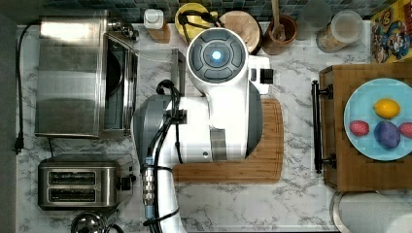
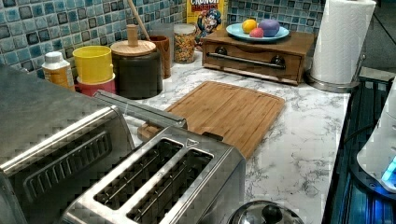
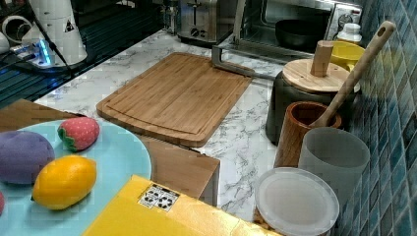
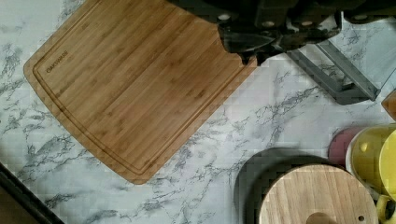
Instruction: Close the oven.
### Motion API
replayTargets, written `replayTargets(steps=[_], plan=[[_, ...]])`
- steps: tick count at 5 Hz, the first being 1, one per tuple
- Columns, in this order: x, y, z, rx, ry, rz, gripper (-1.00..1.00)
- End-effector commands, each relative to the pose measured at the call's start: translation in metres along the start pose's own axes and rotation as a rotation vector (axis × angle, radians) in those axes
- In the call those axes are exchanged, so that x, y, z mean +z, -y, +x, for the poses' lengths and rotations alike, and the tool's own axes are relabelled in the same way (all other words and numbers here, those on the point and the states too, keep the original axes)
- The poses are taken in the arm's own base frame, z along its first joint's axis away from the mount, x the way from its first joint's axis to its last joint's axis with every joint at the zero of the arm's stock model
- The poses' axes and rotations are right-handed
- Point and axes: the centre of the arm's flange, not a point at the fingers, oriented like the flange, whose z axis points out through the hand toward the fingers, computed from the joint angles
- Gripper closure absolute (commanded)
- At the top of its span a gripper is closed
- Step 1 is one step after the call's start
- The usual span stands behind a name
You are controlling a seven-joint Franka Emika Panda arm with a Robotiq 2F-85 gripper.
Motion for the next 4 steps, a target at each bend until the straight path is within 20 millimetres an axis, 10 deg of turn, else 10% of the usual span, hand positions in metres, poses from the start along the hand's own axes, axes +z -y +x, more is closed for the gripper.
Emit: replayTargets(steps=[1, 4], plan=[[-0.006, 0.002, 0.001, 0.0, -0.012, 0.011, 1.0], [0.076, -0.055, 0.014, -0.211, 0.055, 0.263, 1.0]])
